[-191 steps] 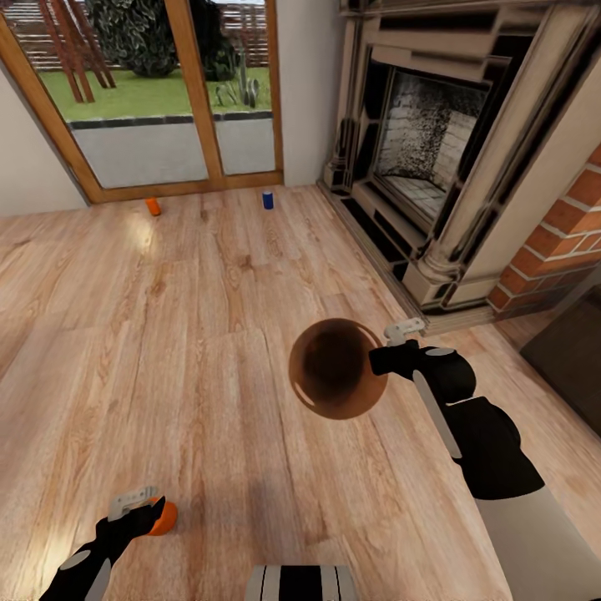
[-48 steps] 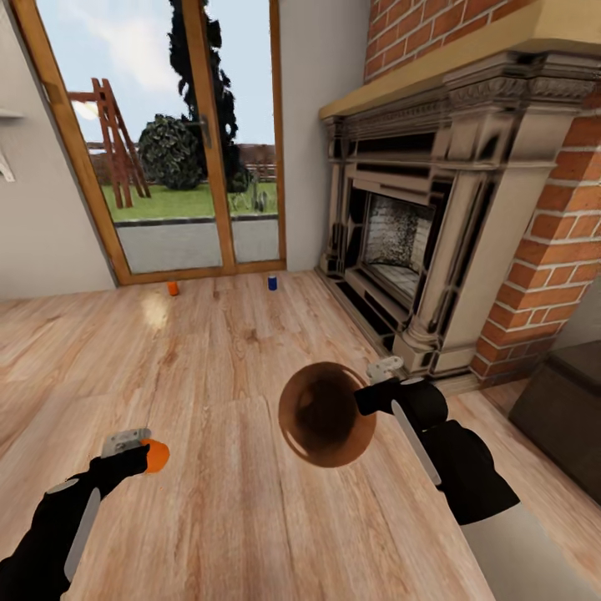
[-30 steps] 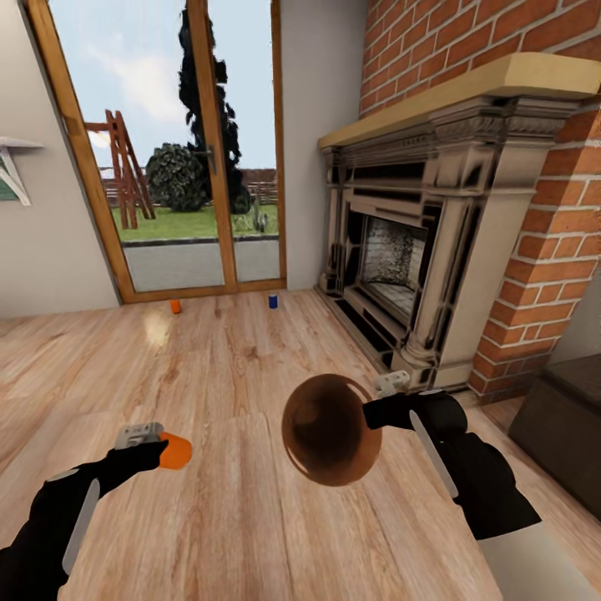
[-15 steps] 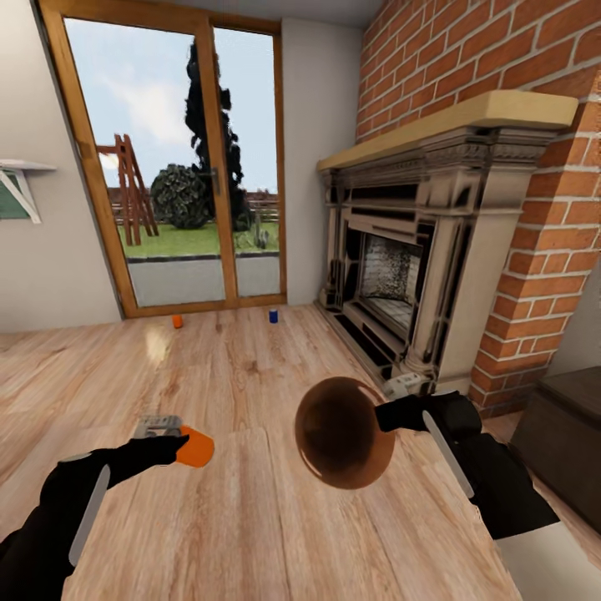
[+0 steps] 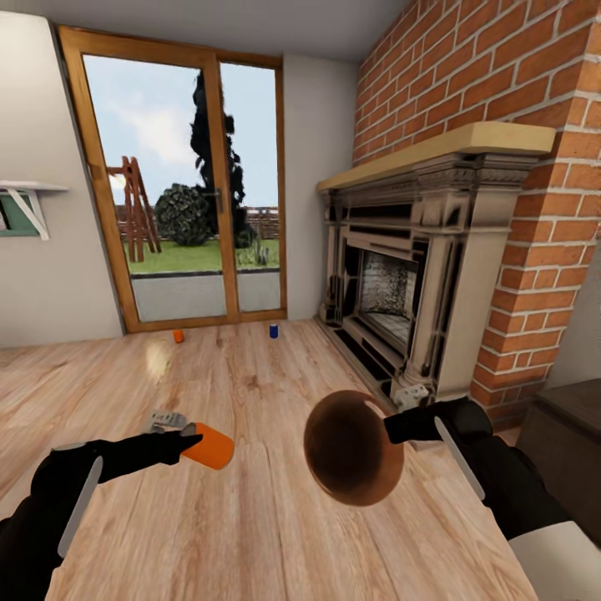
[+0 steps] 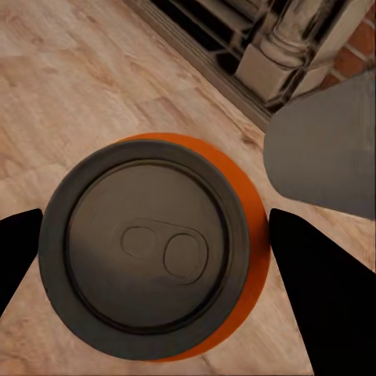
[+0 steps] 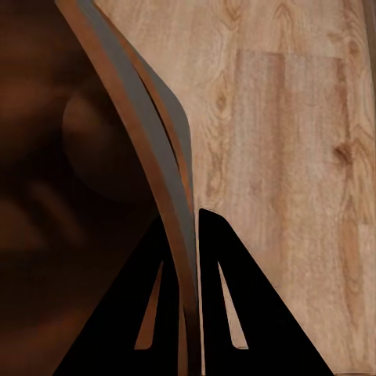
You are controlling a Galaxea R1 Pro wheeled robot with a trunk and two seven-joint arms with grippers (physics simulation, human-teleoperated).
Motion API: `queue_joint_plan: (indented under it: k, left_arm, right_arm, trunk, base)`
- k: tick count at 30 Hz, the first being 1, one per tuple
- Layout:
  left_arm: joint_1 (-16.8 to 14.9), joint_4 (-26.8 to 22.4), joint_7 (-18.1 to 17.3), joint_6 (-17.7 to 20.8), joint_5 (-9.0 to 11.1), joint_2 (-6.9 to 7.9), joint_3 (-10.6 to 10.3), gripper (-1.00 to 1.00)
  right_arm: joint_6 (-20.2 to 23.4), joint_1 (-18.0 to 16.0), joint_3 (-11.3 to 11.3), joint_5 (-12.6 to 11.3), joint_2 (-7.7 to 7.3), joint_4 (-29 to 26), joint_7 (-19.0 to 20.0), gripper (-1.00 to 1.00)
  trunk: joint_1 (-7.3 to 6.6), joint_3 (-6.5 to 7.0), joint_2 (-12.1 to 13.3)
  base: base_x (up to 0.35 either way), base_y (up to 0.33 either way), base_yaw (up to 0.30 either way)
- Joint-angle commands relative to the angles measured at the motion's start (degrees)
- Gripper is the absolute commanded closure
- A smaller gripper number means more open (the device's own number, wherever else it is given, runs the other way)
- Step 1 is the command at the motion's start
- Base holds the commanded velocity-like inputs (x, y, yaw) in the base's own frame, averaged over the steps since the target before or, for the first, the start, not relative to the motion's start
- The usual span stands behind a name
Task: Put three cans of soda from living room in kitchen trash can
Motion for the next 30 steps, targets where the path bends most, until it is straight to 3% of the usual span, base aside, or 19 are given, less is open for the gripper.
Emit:
queue_joint_plan:
  k: [1, 5, 10, 21, 26, 30]
  left_arm:
    - [-0.1, 0.0, -0.5, -0.1, -0.2, 0.01, 0.0, 1.0]
    - [-0.3, 0.0, -2.2, -0.1, -0.2, 0.03, -1.1, 1.0]
    - [-0.4, 0.1, -2.6, 0.8, -0.2, -0.03, -5.5, 1.0]
    - [-0.6, 0.0, -2.7, 1.9, 0.0, -0.7, -6.9, 1.0]
    - [-0.7, 0.1, -2.9, 2.0, 0.0, -0.72, -8.5, 1.0]
    - [-0.7, -0.1, -6.6, 2.1, 0.2, -0.68, -9.8, 1.0]
  right_arm:
    - [0.0, 0.0, -0.1, -0.5, 0.0, 0.3, 0.3, 1.0]
    - [-0.1, -0.1, -0.1, -0.5, -0.02, 1.4, 0.6, 1.0]
    - [-0.1, 0.0, -0.1, -0.4, 0.06, 1.7, 0.5, 1.0]
    - [-0.1, -0.1, 0.1, -0.5, 0.01, 1.8, 0.1, 1.0]
    - [-0.1, 0.0, 0.1, -0.5, 0.26, 2.3, 0.5, 1.0]
    - [-0.2, 0.0, 0.0, -0.6, 0.44, 2.9, 0.5, 1.0]
  trunk:
    - [-0.03, 0.24, 0.0]
    - [-0.13, 1.13, 0.1]
    - [-0.26, 2.23, 0.1]
    - [-0.54, 4.67, 0.3]
    - [-0.67, 5.78, 0.3]
    - [-0.78, 6.66, 0.4]
  base:
    - [0.0, 0.0, 0.0]
    - [0.0, 0.0, 0.0]
    - [0.0, 0.0, 0.0]
    - [0.0, 0.0, 0.0]
    - [0.0, 0.0, 0.0]
    - [0.0, 0.0, 0.0]
